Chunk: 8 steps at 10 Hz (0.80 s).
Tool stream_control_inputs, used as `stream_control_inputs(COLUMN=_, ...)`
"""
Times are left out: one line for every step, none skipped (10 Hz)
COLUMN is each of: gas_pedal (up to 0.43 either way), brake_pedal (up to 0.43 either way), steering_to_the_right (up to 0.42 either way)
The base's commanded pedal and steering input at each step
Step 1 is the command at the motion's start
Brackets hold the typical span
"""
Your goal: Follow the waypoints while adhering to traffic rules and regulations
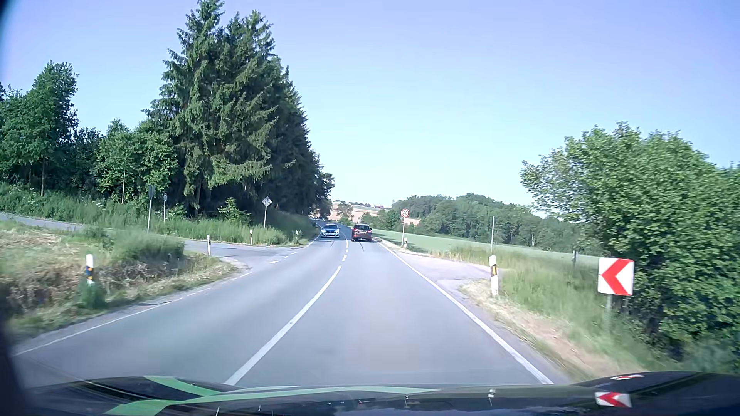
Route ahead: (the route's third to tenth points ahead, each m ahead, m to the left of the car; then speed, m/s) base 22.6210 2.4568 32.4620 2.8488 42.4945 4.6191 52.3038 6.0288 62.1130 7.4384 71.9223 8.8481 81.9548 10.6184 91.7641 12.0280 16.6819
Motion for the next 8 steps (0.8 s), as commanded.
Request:
stream_control_inputs(gas_pedal=0.157, brake_pedal=0.0, steering_to_the_right=-0.027)
stream_control_inputs(gas_pedal=0.157, brake_pedal=0.0, steering_to_the_right=-0.025)
stream_control_inputs(gas_pedal=0.157, brake_pedal=0.0, steering_to_the_right=-0.023)
stream_control_inputs(gas_pedal=0.157, brake_pedal=0.0, steering_to_the_right=-0.023)
stream_control_inputs(gas_pedal=0.157, brake_pedal=0.0, steering_to_the_right=-0.023)
stream_control_inputs(gas_pedal=0.157, brake_pedal=0.0, steering_to_the_right=-0.02)
stream_control_inputs(gas_pedal=0.157, brake_pedal=0.0, steering_to_the_right=-0.015)
stream_control_inputs(gas_pedal=0.157, brake_pedal=0.0, steering_to_the_right=-0.012)
